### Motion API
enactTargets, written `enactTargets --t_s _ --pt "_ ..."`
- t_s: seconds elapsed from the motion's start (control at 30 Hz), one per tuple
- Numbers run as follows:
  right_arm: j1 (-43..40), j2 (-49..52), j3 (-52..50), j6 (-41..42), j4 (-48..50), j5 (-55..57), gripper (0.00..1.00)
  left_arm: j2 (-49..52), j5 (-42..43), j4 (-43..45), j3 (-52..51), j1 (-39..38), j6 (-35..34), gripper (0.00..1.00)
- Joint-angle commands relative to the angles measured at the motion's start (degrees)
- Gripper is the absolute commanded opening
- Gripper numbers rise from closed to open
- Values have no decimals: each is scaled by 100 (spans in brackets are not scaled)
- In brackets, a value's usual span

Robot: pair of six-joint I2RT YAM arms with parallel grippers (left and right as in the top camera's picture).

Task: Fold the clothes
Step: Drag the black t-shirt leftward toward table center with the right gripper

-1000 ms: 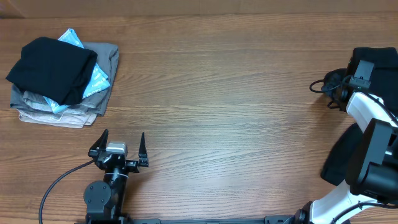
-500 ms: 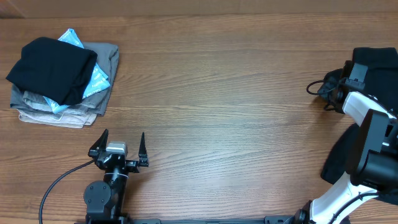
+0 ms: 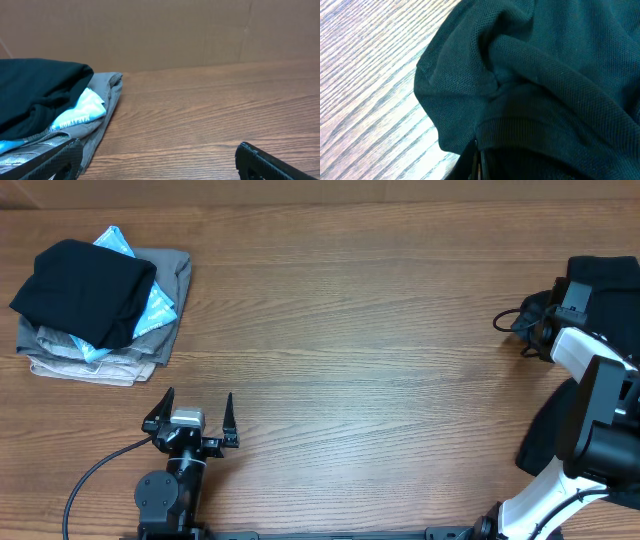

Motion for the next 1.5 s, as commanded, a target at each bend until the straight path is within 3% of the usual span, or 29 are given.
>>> enactTargets --t_s 0.0,0.23,0.5,0.97,1.2,1.47 --pt "70 -103 114 9 -85 13 4 -66 -39 24 -44 -37 153 100" --pt "538 -564 267 11 -417 -579 4 -66 -39 24 -44 -37 153 100" --pt "1440 -627 264 695 -468 -1497 4 -66 -39 24 -44 -37 153 100" --pt "3901 -588 264 2133 378 -999 4 -66 -39 24 -44 -37 153 100" --pt "5047 -459 264 2127 933 -837 4 -66 -39 24 -44 -37 153 100" --pt "4924 -461 313 2061 428 -1123 4 -66 -39 24 -44 -37 153 100"
